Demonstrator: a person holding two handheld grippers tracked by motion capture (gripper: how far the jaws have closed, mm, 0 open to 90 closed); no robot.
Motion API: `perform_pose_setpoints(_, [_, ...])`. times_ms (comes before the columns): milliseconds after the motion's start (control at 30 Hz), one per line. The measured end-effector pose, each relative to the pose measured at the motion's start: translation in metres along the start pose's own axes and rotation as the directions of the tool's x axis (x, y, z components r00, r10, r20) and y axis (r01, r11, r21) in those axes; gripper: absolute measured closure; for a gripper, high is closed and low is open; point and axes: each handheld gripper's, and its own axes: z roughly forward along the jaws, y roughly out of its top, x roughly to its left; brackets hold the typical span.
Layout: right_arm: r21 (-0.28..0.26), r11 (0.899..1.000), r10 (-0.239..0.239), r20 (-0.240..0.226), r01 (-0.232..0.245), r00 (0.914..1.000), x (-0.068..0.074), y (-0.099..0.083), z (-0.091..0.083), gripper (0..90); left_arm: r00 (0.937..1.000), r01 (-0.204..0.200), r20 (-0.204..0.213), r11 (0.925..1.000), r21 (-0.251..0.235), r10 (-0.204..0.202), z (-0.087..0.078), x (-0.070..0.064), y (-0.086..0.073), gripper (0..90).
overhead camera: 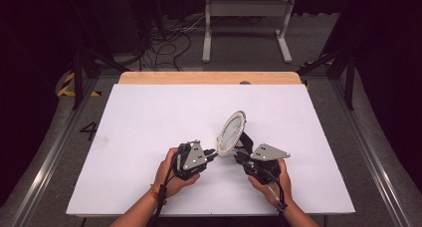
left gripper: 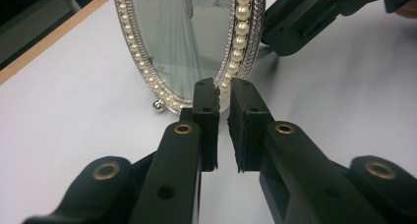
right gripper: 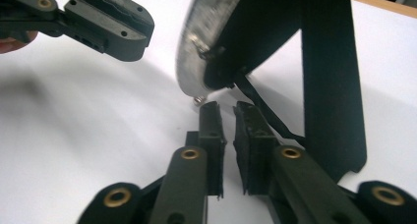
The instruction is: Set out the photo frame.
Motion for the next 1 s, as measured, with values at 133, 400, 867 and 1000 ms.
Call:
perform_pose_setpoints(133, [-0.004, 1.0, 0.005, 0.009, -0.005, 1.0, 0.002, 0.002, 0.0, 78.0, 0.9999, -0.012, -0.01, 0.9991, 0.04, 0.012, -0.013, 0.004, -0.003, 81.2])
perform_pose_setpoints(400, [-0.008, 1.0, 0.03, 0.009, -0.029, 0.9995, 0.005, 0.005, 0.001, 68.9, 0.9993, 0.028, -0.026, 0.9978, 0.06, -0.027, -0.038, 0.007, -0.031, 80.1])
perform_pose_setpoints(867, [-0.016, 0.999, 0.047, 0.029, -0.046, 0.9985, 0.011, 0.018, 0.011, 44.5, 0.9959, 0.09, -0.012, 0.9938, 0.065, -0.089, -0.057, 0.007, -0.059, 65.5])
perform_pose_setpoints(1000, [-0.029, 0.997, 0.072, 0.045, -0.07, 0.9964, 0.008, 0.02, 0.013, 42.0, 0.9961, 0.087, -0.02, 0.9948, 0.053, -0.086, -0.055, 0.006, -0.055, 64.3])
